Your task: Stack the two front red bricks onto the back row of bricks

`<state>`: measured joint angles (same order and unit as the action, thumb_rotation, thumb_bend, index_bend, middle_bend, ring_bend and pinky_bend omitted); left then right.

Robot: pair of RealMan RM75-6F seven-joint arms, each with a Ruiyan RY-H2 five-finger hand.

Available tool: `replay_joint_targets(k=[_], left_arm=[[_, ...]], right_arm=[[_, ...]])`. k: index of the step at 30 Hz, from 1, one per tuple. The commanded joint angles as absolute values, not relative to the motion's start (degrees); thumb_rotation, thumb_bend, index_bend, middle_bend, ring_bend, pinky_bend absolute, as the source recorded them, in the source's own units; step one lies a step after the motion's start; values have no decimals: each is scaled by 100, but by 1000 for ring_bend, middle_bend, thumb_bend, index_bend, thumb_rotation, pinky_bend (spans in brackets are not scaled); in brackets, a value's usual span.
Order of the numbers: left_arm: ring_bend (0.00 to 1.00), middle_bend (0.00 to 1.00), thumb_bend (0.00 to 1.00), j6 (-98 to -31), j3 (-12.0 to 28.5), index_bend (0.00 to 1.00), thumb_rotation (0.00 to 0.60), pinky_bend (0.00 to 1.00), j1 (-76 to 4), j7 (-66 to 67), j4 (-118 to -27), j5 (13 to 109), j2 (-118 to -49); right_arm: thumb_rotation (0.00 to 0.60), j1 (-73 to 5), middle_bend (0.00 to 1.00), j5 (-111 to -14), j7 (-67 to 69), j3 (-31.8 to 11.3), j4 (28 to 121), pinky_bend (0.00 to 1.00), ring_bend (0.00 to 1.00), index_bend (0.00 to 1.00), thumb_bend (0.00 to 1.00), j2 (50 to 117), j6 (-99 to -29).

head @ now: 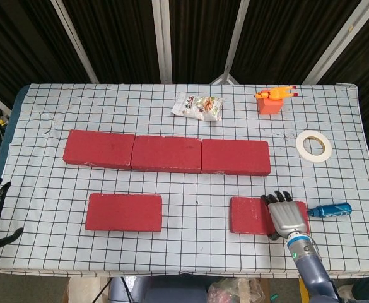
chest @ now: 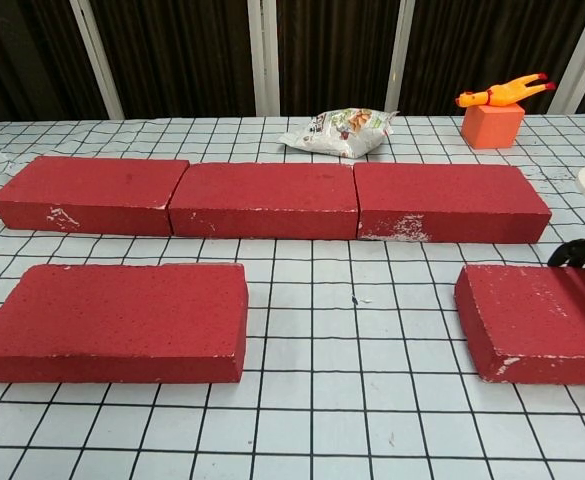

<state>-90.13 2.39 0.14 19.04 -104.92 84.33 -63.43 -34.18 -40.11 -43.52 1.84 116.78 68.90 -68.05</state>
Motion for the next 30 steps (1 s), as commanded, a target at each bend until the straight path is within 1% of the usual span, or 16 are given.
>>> replay_joint_targets(k=[1, 8, 12, 15, 18, 23, 25, 30], left_arm=[[0, 0, 0, -9018, 239, 69, 600, 0, 18, 1890, -10496, 8427, -6335], [0, 0, 0, -9000, 239, 69, 600, 0, 15, 1851, -10505, 8395, -6310], [0, 0, 0, -8973, 236, 69, 600, 0, 4, 1861, -10507, 8379, -6309], [0, 0, 0, -8961, 240, 69, 600, 0, -2, 1868, -10509, 8355, -6308], [0, 0, 0, -8951, 255, 69, 600, 0, -8, 1869, -10510, 8311, -6306], [0, 0, 0, -8965, 313, 69, 600, 0, -9, 1840, -10495, 8203, -6304], [0, 0, 0, -8941, 357, 69, 600, 0, -20, 1855, -10491, 8083, -6313], [0, 0, 0, -8898, 442, 69, 600, 0, -59, 1909, -10482, 7887, -6338]], right_arm=[[600, -3431, 200, -4068, -4368, 148, 11811, 0, 60, 208, 184, 6785, -6901], [600, -3574, 200, -4004, -4574, -8, 12319, 0, 60, 212, 184, 6358, -7121], [600, -3787, 201, -3758, -4798, -184, 12637, 0, 60, 212, 184, 6073, -7181], [600, -4038, 201, -3415, -4907, -412, 12907, 0, 60, 212, 184, 5810, -7106], [600, -4438, 201, -2916, -5061, -755, 13108, 0, 60, 213, 184, 5577, -7020], [600, -5250, 201, -1923, -5383, -1300, 13106, 0, 60, 213, 184, 5592, -6879], [600, -5769, 201, -1283, -5610, -1565, 12934, 0, 60, 212, 184, 5706, -6778], [600, -6793, 201, 46, -6001, -1996, 12289, 0, 60, 213, 185, 6098, -6613]])
